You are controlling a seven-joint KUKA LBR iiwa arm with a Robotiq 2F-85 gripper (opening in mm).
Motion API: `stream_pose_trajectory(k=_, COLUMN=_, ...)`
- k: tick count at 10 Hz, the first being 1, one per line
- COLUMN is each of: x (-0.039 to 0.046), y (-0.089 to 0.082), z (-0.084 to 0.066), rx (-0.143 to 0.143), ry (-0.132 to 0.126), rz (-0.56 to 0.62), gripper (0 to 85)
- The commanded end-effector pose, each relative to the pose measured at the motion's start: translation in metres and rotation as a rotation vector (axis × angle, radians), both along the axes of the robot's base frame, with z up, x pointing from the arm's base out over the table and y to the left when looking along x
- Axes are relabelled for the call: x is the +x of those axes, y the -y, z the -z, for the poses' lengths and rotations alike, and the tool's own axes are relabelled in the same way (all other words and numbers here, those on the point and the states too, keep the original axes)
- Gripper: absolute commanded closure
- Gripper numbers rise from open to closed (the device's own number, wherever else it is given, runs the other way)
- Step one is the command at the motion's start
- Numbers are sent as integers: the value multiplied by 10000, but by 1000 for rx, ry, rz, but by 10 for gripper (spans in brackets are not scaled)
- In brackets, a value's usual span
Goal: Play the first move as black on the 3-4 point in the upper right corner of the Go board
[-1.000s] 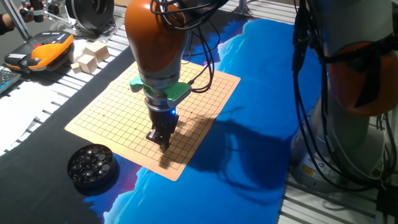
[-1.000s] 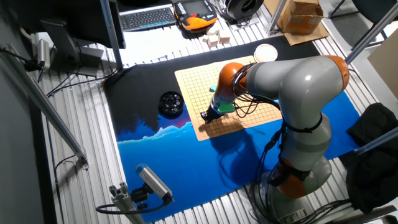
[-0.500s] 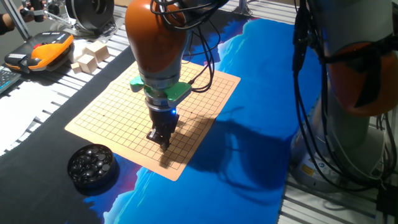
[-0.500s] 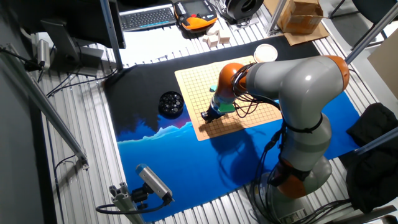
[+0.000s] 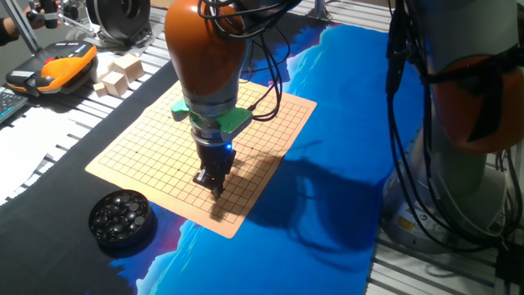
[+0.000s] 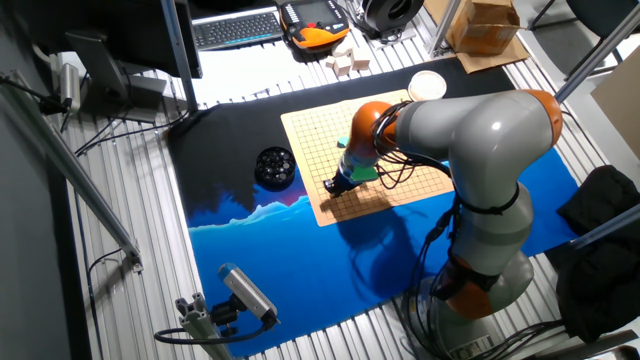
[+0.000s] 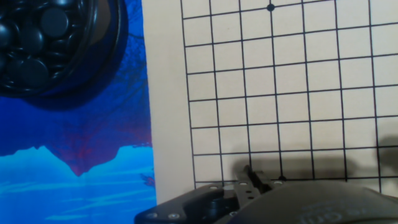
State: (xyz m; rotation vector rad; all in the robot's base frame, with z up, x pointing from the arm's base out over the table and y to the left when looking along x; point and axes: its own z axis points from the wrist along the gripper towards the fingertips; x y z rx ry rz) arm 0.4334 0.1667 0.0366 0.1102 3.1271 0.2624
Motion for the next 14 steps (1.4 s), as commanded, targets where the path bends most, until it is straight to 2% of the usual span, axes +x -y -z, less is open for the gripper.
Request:
stream_pose_trajectory(k=1, x=-1, y=2, z=1, rx=-2, ry=3, rz=0, gripper=680)
stream_pose_trajectory(k=6, x=1, y=16, z=-3, rx=-8, ry=8, rz=-2, gripper=680)
stream_pose_trajectory(k=7, x=2, y=18, z=-6, rx=-15, ry=11, rz=-3, gripper=510)
stream_pose_trajectory(k=12, x=3, y=19, z=-6, rx=-16, ry=14, rz=-3, gripper=510)
stream_pose_trajectory(k=14, x=5, y=21, z=-1, rx=-40, ry=22, rz=-14, gripper=510)
